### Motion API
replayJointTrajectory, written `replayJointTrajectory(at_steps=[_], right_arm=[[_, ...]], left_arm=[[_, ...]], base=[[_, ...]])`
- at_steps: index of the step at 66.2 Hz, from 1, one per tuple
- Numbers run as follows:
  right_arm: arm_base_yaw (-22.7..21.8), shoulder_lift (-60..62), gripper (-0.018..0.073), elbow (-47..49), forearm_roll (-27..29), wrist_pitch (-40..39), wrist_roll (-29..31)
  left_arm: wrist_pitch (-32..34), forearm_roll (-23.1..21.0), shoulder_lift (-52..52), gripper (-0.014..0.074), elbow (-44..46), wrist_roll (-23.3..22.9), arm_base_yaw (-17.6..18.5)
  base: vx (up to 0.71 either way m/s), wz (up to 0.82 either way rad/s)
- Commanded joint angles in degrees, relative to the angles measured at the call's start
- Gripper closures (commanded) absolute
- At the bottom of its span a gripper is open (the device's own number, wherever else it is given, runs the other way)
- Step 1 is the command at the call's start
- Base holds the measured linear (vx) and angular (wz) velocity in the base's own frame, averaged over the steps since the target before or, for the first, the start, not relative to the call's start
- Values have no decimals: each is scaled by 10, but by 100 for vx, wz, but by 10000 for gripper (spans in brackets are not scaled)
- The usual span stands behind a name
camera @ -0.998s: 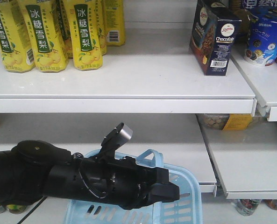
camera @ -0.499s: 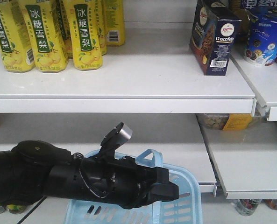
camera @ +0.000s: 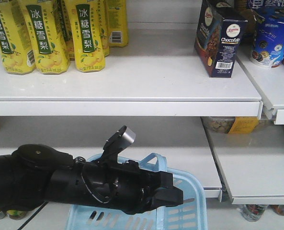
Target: Left arm holds basket, right arm returns cookies
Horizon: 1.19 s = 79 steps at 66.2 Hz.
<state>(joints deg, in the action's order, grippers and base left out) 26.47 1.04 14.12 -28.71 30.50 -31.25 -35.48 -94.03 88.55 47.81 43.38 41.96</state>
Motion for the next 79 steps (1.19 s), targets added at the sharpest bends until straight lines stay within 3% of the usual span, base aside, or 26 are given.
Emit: replayJointTrajectory(at_steps=[1, 34, 47, 53, 69, 79], right_arm=[[0, -9, 568, 15, -13, -44, 7], [0, -9, 568, 15, -13, -44, 7], [0, -9, 568, 15, -13, -42, 7], [0, -9, 568, 15, -13, -41, 7], [0, -9, 568, 15, -13, -41, 7], [0, -9, 568, 15, -13, -40, 7]], left_arm=[[-10, -23, -22, 603, 15, 5, 0], [-5, -23, -22, 603, 15, 6, 0], [-17, -13, -40, 603, 13, 50, 17], [32, -4, -74, 603, 3, 68, 42], [243, 8, -190, 603, -82, 112, 153], [252, 6, -195, 603, -135, 108, 161]], base=[[0, 0], [0, 0], [0, 0], [0, 0], [0, 0], [0, 0]])
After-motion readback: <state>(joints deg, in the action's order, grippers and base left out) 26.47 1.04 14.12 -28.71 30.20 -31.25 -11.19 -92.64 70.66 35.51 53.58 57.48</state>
